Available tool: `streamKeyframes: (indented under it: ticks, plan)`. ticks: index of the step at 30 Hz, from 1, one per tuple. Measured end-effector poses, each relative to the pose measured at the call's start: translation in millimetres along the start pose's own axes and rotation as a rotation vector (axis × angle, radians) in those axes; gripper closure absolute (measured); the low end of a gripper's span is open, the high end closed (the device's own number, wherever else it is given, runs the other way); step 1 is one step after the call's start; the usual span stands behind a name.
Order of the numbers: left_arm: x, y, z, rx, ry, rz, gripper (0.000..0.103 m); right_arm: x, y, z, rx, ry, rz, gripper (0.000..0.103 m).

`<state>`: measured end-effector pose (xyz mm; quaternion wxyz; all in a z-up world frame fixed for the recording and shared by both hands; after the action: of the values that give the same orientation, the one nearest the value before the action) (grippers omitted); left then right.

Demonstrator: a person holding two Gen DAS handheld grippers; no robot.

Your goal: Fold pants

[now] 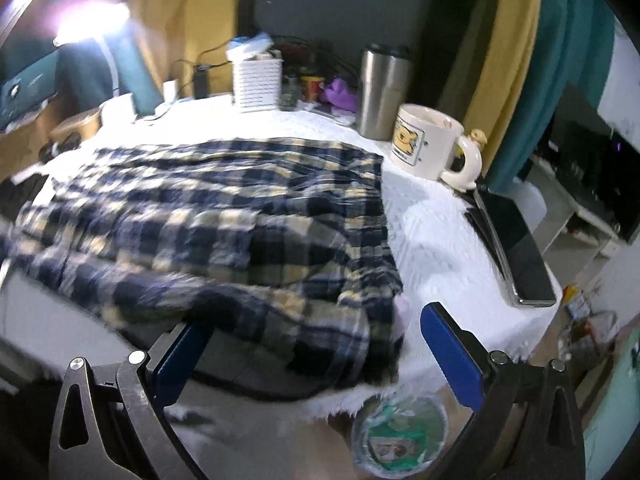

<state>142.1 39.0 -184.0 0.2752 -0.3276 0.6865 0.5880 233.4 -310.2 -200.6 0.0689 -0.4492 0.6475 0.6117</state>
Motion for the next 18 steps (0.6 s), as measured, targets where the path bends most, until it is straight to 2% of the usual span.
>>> streamKeyframes:
  ticks: [6, 11, 14, 18]
  plan:
    - [-21.2, 5.3, -2.9, -0.004, 0.004, -0.022, 0.101, -7.4, 23.5, 60.9, -0.065, 0.102, -0.070, 0.000]
    - [-22.5, 11.6, -5.8, 0.003, 0.010, -0.022, 0.101, -21.0, 8.6, 121.4, -0.074, 0.251, -0.088, 0.000]
    - [-21.6, 17.0, -8.9, 0.013, 0.013, -0.023, 0.101, -25.1, -8.4, 142.0, 0.022, 0.357, -0.109, 0.000]
    - [-20.8, 22.3, -8.9, 0.019, 0.010, -0.027, 0.101, -19.1, -28.3, 121.3, 0.085, 0.299, -0.069, 0.000]
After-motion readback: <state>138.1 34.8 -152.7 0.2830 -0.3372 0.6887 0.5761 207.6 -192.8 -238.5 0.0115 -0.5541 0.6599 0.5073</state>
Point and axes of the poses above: each gripper's, at about its wrist camera, not at the fingertips, and y roughly against the way its jaws point, z to its left, x to its underside, the point moved 10 cm from there along -y, roughly the way its jaws point, and after that the axes turned 10 degrees about y, right-handed, at the moved point
